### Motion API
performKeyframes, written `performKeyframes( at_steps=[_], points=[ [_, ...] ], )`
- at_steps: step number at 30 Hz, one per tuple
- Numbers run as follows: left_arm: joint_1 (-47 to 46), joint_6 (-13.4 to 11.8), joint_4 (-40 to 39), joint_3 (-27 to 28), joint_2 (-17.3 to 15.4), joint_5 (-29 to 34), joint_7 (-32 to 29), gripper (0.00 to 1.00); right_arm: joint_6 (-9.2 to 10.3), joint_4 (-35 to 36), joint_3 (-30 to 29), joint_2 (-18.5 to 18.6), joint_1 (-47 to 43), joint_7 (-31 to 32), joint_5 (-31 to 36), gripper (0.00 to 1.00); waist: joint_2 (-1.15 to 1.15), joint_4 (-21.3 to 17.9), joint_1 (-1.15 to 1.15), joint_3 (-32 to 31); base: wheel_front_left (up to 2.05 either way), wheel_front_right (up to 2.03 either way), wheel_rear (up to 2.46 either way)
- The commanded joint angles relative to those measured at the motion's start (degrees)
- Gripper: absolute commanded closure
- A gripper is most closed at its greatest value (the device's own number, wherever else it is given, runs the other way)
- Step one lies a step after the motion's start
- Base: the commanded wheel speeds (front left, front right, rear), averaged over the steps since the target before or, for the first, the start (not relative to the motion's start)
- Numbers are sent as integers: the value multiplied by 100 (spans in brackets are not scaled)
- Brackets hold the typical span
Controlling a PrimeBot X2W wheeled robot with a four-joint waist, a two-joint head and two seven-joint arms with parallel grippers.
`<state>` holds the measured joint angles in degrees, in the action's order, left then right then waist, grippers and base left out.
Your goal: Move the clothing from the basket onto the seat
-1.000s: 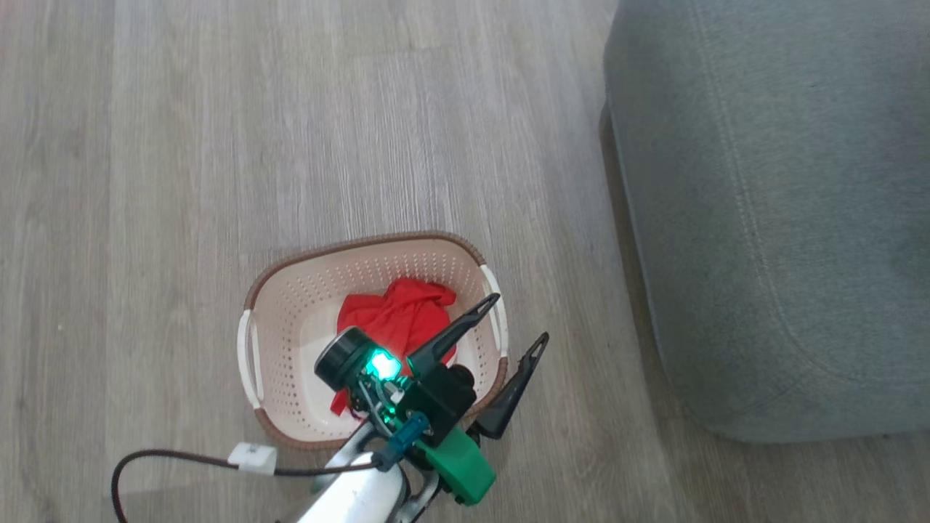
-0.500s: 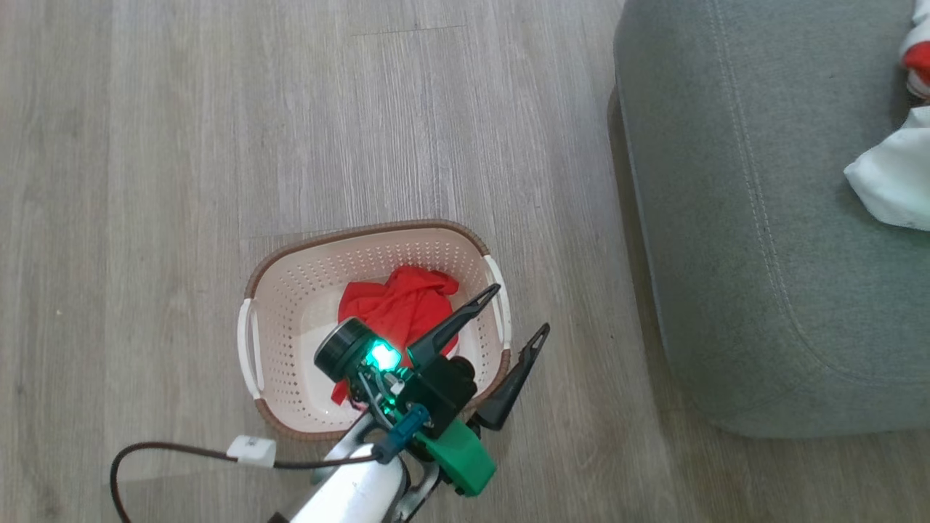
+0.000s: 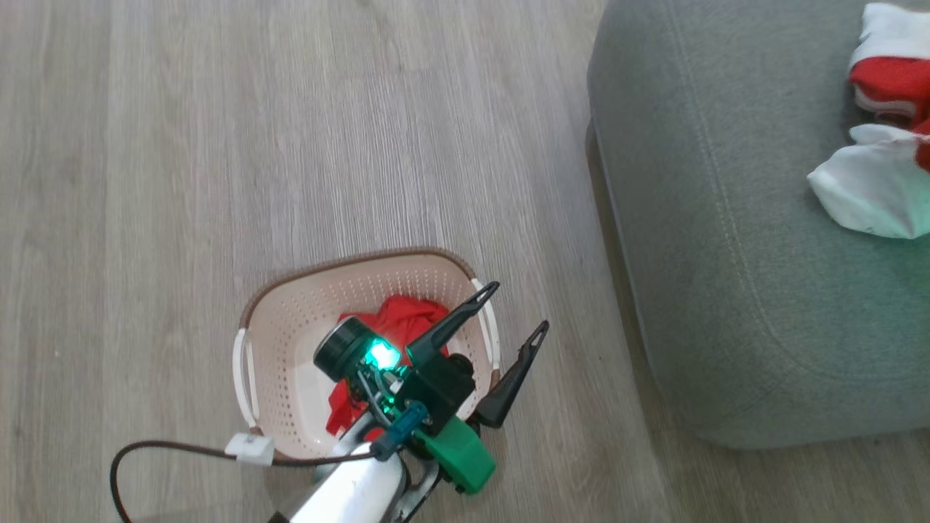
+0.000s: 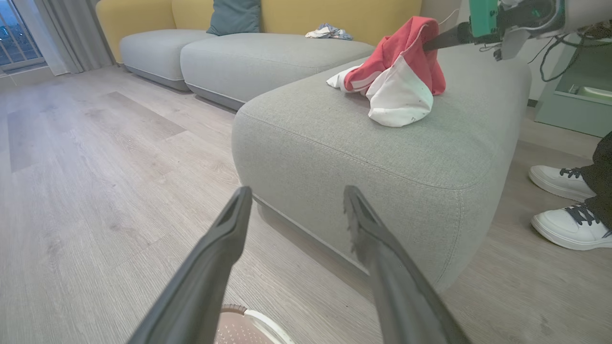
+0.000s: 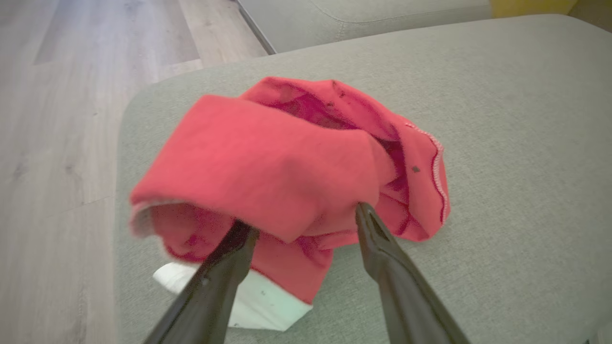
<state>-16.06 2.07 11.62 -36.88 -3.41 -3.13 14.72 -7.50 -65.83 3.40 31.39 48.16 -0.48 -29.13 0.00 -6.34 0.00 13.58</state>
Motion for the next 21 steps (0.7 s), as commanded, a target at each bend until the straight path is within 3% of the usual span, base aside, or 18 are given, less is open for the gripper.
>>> performKeyframes(
  at_steps=[1,11,21],
  points=[
    [21,-39,-185,184,53,-55,28,0,1,264,162,121,-152,-11,-113,0,0,-33,0,-108,0,0,0],
    [397,-168,-292,458,53,-181,28,0,1,2124,1372,20,-1214,-443,-1128,0,0,-155,0,-758,0,0,0],
    [557,-421,-728,1027,53,-385,28,0,1,3691,1514,-40,-1988,-1406,-1644,0,0,276,0,-1005,0,0,0]
  ],
)
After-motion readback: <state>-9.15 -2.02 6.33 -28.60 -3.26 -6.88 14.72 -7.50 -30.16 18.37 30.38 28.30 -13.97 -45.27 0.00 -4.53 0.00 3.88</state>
